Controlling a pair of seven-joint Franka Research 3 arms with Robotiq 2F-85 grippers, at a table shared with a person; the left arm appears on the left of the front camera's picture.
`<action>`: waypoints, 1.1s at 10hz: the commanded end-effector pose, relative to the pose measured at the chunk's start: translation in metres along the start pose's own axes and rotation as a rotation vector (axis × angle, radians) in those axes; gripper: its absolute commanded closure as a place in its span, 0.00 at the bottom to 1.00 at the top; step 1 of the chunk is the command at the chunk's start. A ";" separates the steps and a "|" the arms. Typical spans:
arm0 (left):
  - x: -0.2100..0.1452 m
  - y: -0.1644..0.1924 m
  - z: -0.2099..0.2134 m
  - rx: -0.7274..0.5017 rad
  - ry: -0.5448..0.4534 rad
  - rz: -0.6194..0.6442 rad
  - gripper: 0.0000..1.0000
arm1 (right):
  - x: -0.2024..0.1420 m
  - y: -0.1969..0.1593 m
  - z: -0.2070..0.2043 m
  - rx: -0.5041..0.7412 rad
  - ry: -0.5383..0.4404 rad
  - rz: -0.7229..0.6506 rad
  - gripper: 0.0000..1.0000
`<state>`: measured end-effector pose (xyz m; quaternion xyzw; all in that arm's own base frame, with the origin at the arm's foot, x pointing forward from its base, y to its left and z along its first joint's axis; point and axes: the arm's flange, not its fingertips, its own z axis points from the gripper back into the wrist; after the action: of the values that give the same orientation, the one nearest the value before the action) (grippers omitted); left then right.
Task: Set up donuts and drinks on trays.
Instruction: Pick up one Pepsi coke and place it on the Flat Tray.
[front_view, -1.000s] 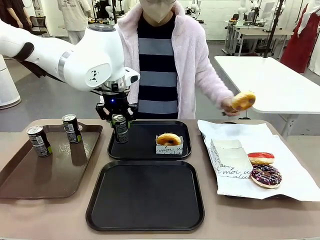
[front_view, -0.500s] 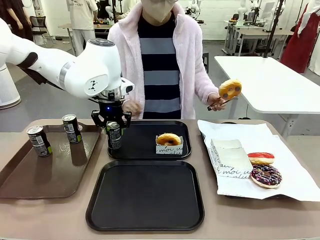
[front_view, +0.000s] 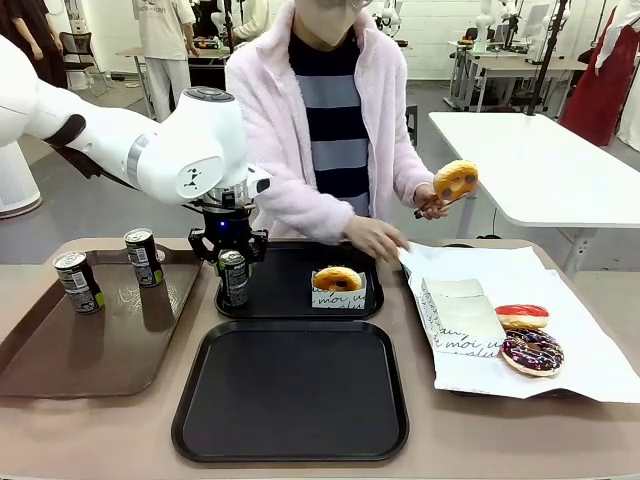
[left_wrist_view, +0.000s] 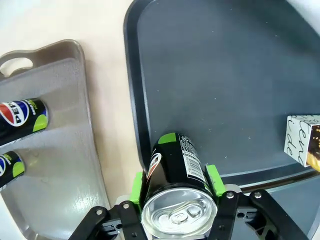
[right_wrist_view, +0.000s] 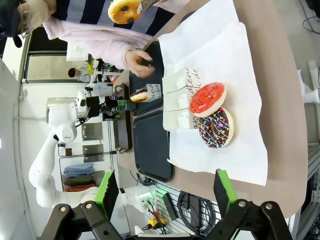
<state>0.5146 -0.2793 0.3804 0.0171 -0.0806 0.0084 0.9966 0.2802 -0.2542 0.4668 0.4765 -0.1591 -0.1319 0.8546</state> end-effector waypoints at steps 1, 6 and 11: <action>0.007 -0.005 0.002 -0.053 -0.013 0.007 0.14 | 0.002 0.000 0.001 0.017 -0.008 0.009 0.00; -0.026 0.008 0.047 -0.040 -0.015 -0.028 0.00 | 0.002 0.000 0.001 0.017 -0.008 0.009 0.00; -0.114 0.120 0.150 -0.023 -0.013 -0.197 0.00 | 0.002 0.000 0.001 0.017 -0.008 0.009 0.00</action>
<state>0.3935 -0.1970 0.5111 0.0221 -0.0860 -0.0753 0.9932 0.2806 -0.2542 0.4661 0.4765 -0.1580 -0.1323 0.8547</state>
